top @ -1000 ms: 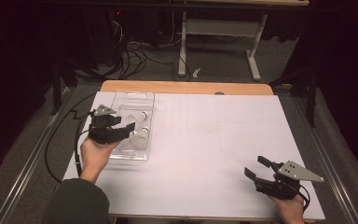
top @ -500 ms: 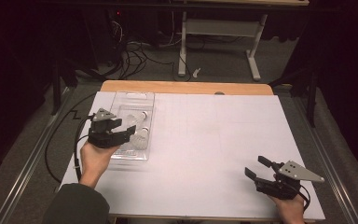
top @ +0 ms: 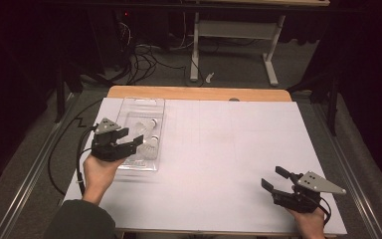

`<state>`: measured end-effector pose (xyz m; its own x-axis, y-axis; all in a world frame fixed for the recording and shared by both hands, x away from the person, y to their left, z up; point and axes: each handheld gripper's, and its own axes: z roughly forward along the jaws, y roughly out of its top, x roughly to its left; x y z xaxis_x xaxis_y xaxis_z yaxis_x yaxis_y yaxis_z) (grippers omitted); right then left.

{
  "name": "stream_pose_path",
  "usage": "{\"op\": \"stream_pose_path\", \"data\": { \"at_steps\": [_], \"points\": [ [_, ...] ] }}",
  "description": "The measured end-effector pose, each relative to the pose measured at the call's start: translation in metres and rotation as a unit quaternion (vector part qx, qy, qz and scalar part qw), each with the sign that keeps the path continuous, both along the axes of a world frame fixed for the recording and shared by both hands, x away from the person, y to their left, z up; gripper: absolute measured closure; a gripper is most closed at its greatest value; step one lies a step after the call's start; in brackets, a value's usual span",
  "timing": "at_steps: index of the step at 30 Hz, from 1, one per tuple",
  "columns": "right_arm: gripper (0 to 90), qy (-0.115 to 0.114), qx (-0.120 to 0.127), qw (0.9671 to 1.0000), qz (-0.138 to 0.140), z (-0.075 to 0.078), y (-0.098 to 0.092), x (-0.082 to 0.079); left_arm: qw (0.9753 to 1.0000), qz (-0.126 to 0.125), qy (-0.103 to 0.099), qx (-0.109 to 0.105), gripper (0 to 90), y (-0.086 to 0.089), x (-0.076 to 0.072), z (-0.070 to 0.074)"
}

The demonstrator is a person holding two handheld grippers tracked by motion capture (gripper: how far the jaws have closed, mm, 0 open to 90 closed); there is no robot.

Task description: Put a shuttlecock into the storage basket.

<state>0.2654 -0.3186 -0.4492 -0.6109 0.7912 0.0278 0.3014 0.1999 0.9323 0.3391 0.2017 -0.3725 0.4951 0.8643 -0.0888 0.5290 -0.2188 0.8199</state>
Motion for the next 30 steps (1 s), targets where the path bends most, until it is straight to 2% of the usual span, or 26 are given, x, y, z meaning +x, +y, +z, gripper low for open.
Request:
{"op": "stream_pose_path", "data": {
  "at_steps": [23, 30],
  "points": [
    [30.1, 0.000, 0.001, 1.0000, 0.001, 0.000, 0.000, -0.001, 0.9998, 0.011, -0.015, -0.009, 40.4, 0.010, -0.018, -0.006],
    [30.1, -0.001, -0.001, 1.0000, 0.001, 0.000, 0.001, -0.001, 0.9996, 0.013, -0.022, -0.014, 40.4, 0.015, -0.024, -0.004]
  ]
}}
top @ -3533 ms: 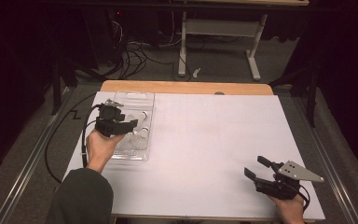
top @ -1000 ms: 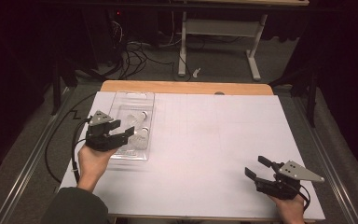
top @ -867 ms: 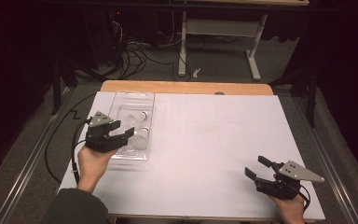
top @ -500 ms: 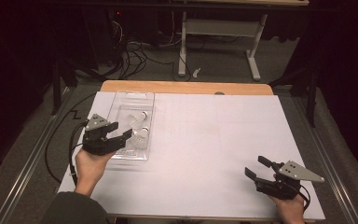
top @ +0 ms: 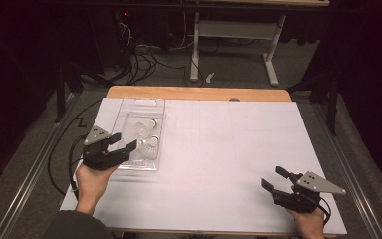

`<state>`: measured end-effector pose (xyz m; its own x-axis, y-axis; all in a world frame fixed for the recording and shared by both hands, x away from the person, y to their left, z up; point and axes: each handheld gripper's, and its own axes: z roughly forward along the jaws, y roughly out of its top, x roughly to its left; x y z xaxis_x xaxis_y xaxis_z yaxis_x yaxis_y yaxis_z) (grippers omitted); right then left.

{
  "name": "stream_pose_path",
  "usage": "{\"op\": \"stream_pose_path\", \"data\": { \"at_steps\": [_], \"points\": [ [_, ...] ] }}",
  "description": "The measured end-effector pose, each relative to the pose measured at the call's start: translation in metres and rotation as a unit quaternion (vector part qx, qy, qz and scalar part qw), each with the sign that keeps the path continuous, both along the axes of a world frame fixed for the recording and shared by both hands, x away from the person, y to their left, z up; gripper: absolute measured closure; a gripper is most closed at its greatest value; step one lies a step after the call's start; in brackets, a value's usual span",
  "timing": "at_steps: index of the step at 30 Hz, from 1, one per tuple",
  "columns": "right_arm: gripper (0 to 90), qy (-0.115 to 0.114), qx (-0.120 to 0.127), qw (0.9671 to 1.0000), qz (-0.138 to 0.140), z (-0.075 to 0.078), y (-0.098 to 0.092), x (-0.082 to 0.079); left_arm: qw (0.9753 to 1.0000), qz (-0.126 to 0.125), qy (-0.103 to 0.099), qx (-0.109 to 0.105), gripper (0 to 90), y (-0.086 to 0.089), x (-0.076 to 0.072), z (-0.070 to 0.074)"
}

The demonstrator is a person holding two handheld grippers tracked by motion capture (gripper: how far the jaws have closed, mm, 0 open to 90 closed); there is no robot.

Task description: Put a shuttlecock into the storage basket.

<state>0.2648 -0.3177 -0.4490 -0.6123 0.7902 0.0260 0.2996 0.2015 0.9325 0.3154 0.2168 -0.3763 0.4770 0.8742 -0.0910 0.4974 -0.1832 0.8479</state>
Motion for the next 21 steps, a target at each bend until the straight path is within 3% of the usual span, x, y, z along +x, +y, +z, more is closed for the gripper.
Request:
{"op": "stream_pose_path", "data": {
  "at_steps": [21],
  "points": [
    [30.1, 0.001, 0.001, 1.0000, 0.000, 0.000, 0.000, 0.000, 0.9999, -0.002, -0.014, -0.005, 40.2, 0.001, -0.015, 0.002]
  ]
}}
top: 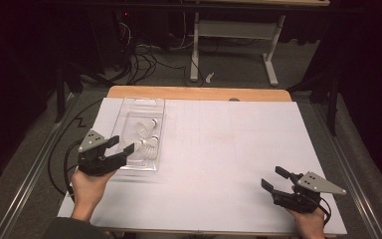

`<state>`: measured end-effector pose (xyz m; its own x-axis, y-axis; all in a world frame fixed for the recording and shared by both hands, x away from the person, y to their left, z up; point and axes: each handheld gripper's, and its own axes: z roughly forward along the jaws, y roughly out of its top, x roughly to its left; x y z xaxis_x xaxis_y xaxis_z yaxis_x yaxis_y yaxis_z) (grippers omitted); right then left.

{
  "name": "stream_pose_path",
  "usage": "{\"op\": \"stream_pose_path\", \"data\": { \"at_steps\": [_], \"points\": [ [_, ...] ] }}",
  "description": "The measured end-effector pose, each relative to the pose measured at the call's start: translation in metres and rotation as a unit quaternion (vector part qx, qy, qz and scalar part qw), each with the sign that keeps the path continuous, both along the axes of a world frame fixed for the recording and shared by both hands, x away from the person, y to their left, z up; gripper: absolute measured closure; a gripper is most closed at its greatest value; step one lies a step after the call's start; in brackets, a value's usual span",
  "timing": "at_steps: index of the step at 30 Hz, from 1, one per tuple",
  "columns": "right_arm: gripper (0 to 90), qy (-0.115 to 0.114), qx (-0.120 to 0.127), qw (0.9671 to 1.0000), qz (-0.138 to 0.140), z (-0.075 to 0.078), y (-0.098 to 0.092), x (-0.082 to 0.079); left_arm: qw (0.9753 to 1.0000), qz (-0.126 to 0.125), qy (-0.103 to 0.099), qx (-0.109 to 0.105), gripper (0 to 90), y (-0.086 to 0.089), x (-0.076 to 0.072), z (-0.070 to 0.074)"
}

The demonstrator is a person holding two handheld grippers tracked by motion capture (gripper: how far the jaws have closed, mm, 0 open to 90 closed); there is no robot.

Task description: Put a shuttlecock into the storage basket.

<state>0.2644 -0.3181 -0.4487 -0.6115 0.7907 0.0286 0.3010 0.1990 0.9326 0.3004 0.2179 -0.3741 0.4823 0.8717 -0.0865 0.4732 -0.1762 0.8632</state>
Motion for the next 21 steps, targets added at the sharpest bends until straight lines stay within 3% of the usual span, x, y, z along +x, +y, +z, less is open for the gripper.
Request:
{"op": "stream_pose_path", "data": {
  "at_steps": [21],
  "points": [
    [30.1, 0.000, 0.000, 1.0000, -0.001, 0.0001, -0.0003, -0.0003, 0.9999, -0.004, -0.005, -0.009, 39.8, -0.0009, -0.0085, -0.0044]
  ]
}}
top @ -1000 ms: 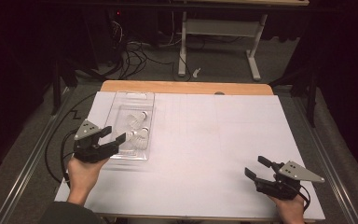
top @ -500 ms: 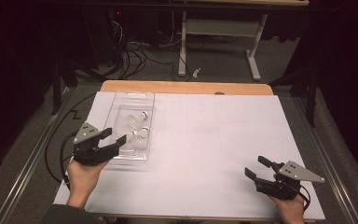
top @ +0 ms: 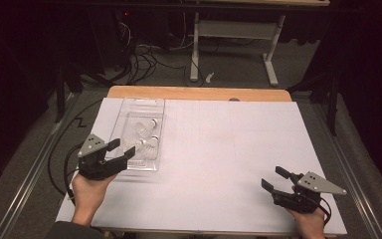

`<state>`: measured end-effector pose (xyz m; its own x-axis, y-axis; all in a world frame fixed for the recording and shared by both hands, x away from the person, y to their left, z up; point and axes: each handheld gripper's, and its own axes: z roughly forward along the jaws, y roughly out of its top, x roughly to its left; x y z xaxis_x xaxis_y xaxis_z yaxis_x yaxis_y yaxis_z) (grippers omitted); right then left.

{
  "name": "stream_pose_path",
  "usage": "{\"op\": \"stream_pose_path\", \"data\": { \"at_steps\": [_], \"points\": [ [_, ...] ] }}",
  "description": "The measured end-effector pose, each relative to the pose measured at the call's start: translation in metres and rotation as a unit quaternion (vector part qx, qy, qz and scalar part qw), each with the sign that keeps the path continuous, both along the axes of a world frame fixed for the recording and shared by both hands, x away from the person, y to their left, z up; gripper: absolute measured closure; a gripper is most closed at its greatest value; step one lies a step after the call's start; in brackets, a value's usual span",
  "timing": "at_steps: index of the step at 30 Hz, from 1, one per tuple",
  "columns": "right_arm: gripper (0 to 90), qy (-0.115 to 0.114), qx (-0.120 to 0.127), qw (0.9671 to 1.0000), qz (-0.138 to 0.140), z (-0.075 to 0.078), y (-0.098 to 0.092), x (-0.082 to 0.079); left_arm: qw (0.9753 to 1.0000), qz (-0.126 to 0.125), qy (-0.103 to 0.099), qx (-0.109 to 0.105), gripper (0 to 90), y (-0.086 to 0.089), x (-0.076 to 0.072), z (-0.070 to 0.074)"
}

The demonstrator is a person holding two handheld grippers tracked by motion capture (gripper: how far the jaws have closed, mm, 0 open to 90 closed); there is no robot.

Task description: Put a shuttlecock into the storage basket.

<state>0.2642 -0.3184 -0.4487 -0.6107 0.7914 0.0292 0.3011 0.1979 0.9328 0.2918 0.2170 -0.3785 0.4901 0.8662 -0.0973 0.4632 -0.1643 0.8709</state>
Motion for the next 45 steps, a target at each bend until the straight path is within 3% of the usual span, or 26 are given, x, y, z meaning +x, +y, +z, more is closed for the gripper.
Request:
{"op": "stream_pose_path", "data": {
  "at_steps": [45],
  "points": [
    [30.1, 0.000, 0.000, 1.0000, 0.000, 0.000, 0.000, 0.000, 0.9998, 0.000, -0.010, -0.016, 38.8, -0.002, -0.013, -0.015]
  ]
}}
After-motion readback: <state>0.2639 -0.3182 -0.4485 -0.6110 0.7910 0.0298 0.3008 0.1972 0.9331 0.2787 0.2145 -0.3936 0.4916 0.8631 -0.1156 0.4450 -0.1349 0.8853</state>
